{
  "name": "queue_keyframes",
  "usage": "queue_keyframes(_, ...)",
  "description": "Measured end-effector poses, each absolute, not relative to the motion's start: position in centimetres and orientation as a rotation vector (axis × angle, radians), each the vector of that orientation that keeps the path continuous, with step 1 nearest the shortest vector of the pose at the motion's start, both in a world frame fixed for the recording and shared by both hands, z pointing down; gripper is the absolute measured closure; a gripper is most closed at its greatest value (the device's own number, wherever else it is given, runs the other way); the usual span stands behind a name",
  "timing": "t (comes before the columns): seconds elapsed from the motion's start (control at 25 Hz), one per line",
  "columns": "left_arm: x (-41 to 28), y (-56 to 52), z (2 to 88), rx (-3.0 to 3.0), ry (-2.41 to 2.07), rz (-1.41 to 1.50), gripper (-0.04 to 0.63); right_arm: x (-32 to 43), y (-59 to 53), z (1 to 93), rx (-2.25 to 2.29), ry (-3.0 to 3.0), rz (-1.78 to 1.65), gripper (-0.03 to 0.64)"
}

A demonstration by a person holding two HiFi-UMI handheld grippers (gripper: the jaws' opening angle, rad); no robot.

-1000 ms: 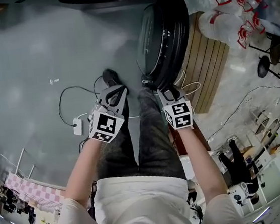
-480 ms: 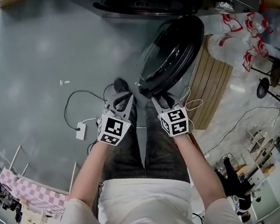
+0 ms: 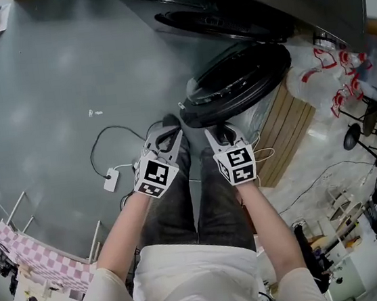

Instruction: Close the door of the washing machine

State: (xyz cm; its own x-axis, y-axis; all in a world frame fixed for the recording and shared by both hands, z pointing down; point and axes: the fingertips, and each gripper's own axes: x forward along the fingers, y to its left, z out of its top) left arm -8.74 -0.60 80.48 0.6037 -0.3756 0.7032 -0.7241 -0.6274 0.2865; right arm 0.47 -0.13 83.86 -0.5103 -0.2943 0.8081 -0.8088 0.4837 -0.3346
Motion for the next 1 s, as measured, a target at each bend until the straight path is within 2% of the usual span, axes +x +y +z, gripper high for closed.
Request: queue_keyframes(1.0,-12.3,-10.2,80.0,2.250,-1.040,0.730,0.586,-4.9,-18.5,81.3,1.018,-2.227,0.702,0.485)
